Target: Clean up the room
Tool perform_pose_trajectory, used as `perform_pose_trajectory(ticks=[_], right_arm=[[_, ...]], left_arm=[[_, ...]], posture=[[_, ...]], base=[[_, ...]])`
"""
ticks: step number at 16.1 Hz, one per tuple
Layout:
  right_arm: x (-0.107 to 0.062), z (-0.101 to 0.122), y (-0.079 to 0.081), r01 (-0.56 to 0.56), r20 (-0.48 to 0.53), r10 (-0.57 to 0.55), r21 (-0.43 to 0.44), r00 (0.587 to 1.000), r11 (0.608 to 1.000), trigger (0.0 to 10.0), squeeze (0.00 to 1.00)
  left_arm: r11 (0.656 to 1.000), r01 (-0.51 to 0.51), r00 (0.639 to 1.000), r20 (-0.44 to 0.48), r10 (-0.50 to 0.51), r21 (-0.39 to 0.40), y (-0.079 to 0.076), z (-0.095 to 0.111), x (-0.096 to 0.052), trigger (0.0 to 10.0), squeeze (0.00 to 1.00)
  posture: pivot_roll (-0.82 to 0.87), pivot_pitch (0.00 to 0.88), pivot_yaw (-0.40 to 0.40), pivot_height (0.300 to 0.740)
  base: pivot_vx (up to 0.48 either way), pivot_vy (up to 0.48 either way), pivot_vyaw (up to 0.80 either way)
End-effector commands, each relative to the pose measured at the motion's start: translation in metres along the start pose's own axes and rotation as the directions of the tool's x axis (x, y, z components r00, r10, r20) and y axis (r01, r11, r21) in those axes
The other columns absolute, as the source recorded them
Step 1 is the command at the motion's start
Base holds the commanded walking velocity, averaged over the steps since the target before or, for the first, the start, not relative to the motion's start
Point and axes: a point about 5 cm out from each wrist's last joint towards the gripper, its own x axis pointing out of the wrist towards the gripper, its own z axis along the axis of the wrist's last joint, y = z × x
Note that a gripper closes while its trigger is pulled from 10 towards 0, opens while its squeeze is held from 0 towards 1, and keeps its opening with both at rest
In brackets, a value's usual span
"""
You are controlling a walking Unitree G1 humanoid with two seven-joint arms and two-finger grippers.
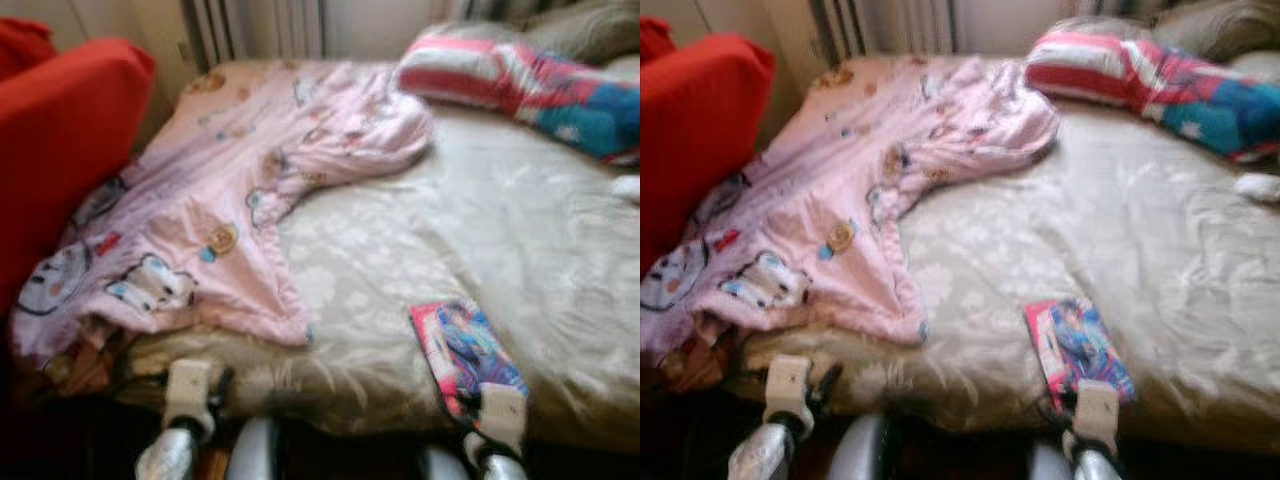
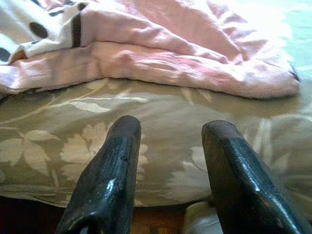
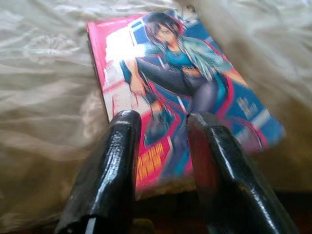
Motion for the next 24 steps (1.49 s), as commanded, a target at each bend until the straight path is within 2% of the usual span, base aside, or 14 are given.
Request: perform_pose_trajectory(ticks=[1, 8, 9, 10, 11, 12, 13, 14, 17, 18, 19, 20, 22, 24], right_arm=[[0.003, 0.005, 0.011, -0.020, 0.020, 0.020, 0.026, 1.000, 0.999, 10.0, 0.00], [0.007, 0.012, 0.008, 0.004, 0.047, -0.007, 0.081, 0.999, 0.997, 10.0, 0.00], [0.006, 0.009, 0.001, 0.064, 0.026, -0.071, 0.190, 0.997, 0.980, 10.0, 0.00], [0.005, 0.006, -0.004, 0.104, 0.007, -0.109, 0.239, 0.994, 0.965, 10.0, 0.00], [0.003, 0.003, -0.010, 0.144, -0.008, -0.149, 0.318, 0.989, 0.937, 10.0, 0.28], [0.002, 0.001, -0.014, 0.169, -0.016, -0.179, 0.413, 0.984, 0.895, 10.0, 1.00], [0.000, -0.002, -0.020, 0.190, -0.030, -0.206, 0.535, 0.978, 0.823, 10.0, 1.00], [-0.003, -0.007, -0.027, 0.222, -0.056, -0.239, 0.613, 0.970, 0.759, 10.0, 1.00], [-0.009, -0.022, -0.030, 0.273, -0.135, -0.253, 0.700, 0.958, 0.661, 10.0, 1.00], [-0.009, -0.023, -0.030, 0.270, -0.139, -0.246, 0.708, 0.959, 0.653, 10.0, 1.00], [-0.009, -0.025, -0.025, 0.244, -0.142, -0.207, 0.730, 0.968, 0.639, 10.0, 0.35], [-0.006, -0.023, -0.018, 0.188, -0.123, -0.147, 0.758, 0.981, 0.624, 10.0, 0.00], [-0.001, -0.019, -0.010, 0.129, -0.092, -0.091, 0.782, 0.992, 0.610, 10.0, 0.00], [0.001, -0.017, -0.005, 0.117, -0.094, -0.070, 0.778, 0.993, 0.617, 10.0, 0.00]], left_arm=[[1.000, -0.019, 1.000, -0.017, 0.020, 0.023, 0.010, -0.002, -0.004, 10.0, 0.00], [1.000, -0.020, 1.000, -0.019, 0.020, 0.022, 0.010, -0.002, -0.003, 10.0, 0.00], [0.999, -0.023, 0.999, -0.025, 0.024, 0.025, 0.012, -0.003, -0.004, 10.0, 0.00], [0.999, -0.024, 0.999, -0.027, 0.024, 0.028, 0.013, -0.004, -0.005, 10.0, 0.00], [0.999, -0.024, 0.999, -0.029, 0.025, 0.033, 0.014, -0.005, -0.006, 10.0, 0.00], [0.999, -0.024, 0.999, -0.029, 0.025, 0.036, 0.015, -0.005, -0.007, 10.0, 0.00], [0.999, -0.021, 0.999, -0.032, 0.022, 0.044, 0.016, -0.006, -0.008, 10.0, 0.00], [0.998, -0.014, 0.999, -0.033, 0.016, 0.056, 0.018, -0.005, -0.009, 10.0, 0.00], [0.996, -0.005, 0.999, -0.032, 0.008, 0.085, 0.024, -0.004, -0.011, 10.0, 0.00], [0.996, -0.003, 0.999, -0.034, 0.006, 0.090, 0.024, -0.004, -0.011, 10.0, 0.00], [0.995, -0.001, 0.999, -0.033, 0.004, 0.099, 0.026, -0.004, -0.012, 10.0, 0.00], [0.995, 0.000, 0.999, -0.037, 0.004, 0.096, 0.027, -0.005, -0.013, 10.0, 0.00], [0.995, 0.010, 0.999, -0.040, -0.006, 0.098, 0.027, -0.005, -0.014, 10.0, 0.00], [0.994, 0.013, 0.999, -0.041, -0.009, 0.107, 0.027, -0.005, -0.014, 10.0, 0.00]], posture=[[0.07, 0.146, 0.033, 0.606], [0.07, 0.158, 0.037, 0.606], [0.08, 0.168, 0.040, 0.606], [0.08, 0.171, 0.043, 0.606], [0.08, 0.176, 0.046, 0.606], [0.08, 0.176, 0.050, 0.606], [0.08, 0.180, 0.053, 0.606], [0.09, 0.192, 0.062, 0.606], [0.11, 0.199, 0.071, 0.606], [0.11, 0.199, 0.071, 0.606], [0.12, 0.205, 0.079, 0.606], [0.12, 0.207, 0.082, 0.606], [0.12, 0.200, 0.080, 0.606], [0.13, 0.193, 0.078, 0.606]], base=[[0.289, 0.000, 0.00], [0.039, 0.000, 0.00], [0.000, 0.000, 0.00], [0.000, 0.000, 0.00], [0.000, 0.000, 0.00], [0.000, 0.000, 0.00], [0.000, 0.000, 0.00], [0.000, 0.000, 0.00], [0.000, 0.000, 0.00], [0.000, 0.000, 0.00], [0.000, 0.000, 0.00], [0.000, 0.000, 0.00], [0.000, 0.000, 0.00], [0.000, 0.000, 0.00]])
